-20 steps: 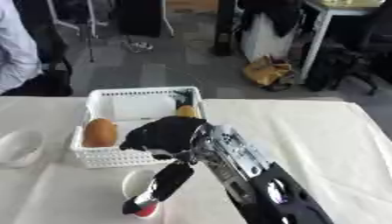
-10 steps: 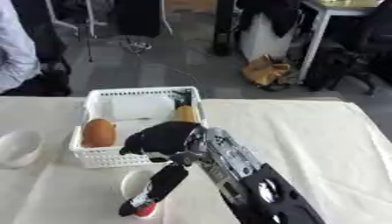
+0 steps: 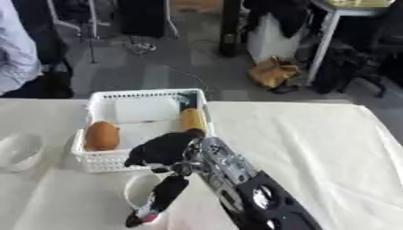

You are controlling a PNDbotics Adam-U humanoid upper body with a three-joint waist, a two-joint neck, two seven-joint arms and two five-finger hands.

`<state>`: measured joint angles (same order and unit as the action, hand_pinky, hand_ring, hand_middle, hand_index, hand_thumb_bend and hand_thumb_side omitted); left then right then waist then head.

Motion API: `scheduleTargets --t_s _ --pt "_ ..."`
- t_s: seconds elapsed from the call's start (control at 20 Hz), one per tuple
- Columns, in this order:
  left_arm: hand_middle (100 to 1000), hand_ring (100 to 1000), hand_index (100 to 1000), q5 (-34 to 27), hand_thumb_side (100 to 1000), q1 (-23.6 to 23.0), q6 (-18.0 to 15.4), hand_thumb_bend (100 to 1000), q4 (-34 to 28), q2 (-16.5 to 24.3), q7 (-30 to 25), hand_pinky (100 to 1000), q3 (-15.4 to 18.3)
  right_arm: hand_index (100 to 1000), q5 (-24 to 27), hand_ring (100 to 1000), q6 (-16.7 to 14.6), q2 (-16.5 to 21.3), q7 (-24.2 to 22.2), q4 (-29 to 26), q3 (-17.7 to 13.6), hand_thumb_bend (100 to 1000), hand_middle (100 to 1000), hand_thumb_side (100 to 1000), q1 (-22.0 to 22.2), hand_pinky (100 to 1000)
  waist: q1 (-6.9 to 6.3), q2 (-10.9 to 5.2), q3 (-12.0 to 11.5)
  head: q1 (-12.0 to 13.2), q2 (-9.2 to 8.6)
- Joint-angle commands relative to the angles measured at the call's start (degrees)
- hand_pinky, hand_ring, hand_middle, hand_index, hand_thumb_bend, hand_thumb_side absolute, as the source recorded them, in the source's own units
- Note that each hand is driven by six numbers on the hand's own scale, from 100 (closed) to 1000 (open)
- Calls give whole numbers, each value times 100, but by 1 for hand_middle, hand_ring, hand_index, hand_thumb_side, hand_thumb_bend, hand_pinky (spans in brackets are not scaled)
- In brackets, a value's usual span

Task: Pick up objects on the table and place them in the box.

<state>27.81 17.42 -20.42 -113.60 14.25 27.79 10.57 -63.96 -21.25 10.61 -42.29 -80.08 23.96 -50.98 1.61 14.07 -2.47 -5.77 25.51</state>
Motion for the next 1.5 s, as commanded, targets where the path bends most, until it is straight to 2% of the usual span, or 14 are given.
scheduleTargets --t_s 0.05,0.2,0.25,0.35,1.25,1.5 --pt "873 841 892 -37 1000 29 4 248 -99 26 -36 903 4 1000 -172 965 -748 -30 -810 141 -12 775 978 770 -167 814 -20 -77 -10 -22 4" --pt "872 841 891 -53 1000 33 5 248 -99 20 -54 905 4 1000 -271 967 -761 -55 -887 239 -43 788 981 743 -203 816 -21 -73 -15 -28 -4" --pt "868 842 887 -58 1000 33 5 244 -99 18 -57 910 4 1000 -299 966 -766 -58 -895 259 -50 799 982 675 -211 811 -21 -72 -16 -30 -10" --pt "859 842 880 -71 1000 29 6 242 -99 8 -65 914 3 1000 -371 965 -770 -66 -920 308 -64 803 980 657 -232 806 -19 -68 -22 -35 -26" --pt "842 842 851 -125 1000 38 11 232 -99 -47 -154 915 -16 1000 -472 950 -851 -214 -731 726 -97 796 966 687 -331 783 -16 -30 -96 -99 -61" --pt "835 842 843 -140 1000 48 11 226 -99 -61 -170 916 -22 1000 -571 932 -839 -262 -636 866 -109 766 954 699 -347 759 -11 -16 -154 -117 -87"
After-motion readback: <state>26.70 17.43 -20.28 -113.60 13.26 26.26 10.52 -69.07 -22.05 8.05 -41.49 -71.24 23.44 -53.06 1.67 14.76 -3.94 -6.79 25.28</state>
